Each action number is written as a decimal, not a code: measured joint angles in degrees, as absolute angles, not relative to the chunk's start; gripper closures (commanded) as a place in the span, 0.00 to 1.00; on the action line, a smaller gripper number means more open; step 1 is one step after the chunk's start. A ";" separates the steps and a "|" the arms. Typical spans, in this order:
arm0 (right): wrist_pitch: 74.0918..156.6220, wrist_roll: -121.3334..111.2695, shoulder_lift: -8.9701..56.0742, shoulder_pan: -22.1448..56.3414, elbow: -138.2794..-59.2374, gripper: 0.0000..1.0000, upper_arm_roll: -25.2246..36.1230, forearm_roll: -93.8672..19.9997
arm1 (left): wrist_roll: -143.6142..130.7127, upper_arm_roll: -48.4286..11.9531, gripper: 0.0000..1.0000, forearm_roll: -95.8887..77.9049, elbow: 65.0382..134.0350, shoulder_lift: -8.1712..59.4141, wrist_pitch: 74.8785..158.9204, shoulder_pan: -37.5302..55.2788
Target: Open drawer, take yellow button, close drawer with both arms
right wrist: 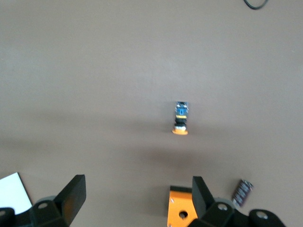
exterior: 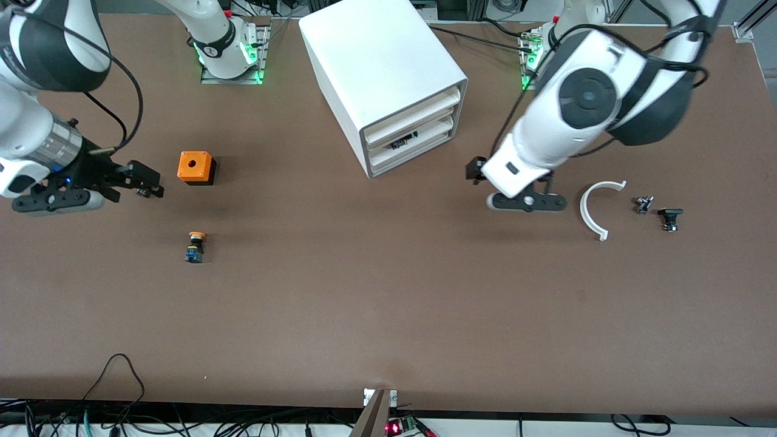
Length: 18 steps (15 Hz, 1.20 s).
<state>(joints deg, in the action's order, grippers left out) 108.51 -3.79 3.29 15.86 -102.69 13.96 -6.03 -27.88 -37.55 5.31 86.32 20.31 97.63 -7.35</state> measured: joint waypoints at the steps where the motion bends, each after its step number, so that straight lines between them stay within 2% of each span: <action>1: 107.29 -2.54 2.08 15.24 -102.68 0.01 12.86 -4.75 | -24.55 -37.45 0.00 5.31 84.94 20.28 96.57 -8.70; 4: 103.25 0.11 -1.72 8.67 -102.70 0.01 5.03 -2.59 | -13.31 -34.32 0.00 5.31 81.60 19.20 94.25 -10.89; 7: 100.39 0.22 -5.07 2.22 -102.75 0.01 -0.77 -2.38 | -2.13 -25.62 0.00 5.27 82.06 15.78 93.80 -8.70; 10: 98.85 0.22 -6.89 1.09 -102.65 0.01 -1.54 -2.38 | 4.57 -15.91 0.00 2.88 85.95 11.07 96.03 -4.45; 13: 98.85 0.22 -7.01 1.02 -101.99 0.01 -1.80 -2.15 | 9.85 -7.91 0.00 -2.97 93.45 5.28 99.61 -1.16; 15: 98.85 0.22 -7.00 1.00 -101.82 0.01 -2.00 -1.99 | 10.38 -4.76 0.00 -3.57 97.69 1.26 100.45 0.64; 18: 98.88 0.22 -6.83 0.98 -101.73 0.01 -2.09 -1.56 | 10.37 -3.27 0.00 -3.57 101.02 -2.86 100.48 1.16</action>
<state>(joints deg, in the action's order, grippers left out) 98.88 0.22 -6.83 0.98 -101.73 -2.09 -1.56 10.37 -3.27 -3.57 101.02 -2.86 100.48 1.16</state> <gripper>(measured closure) 0.004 0.000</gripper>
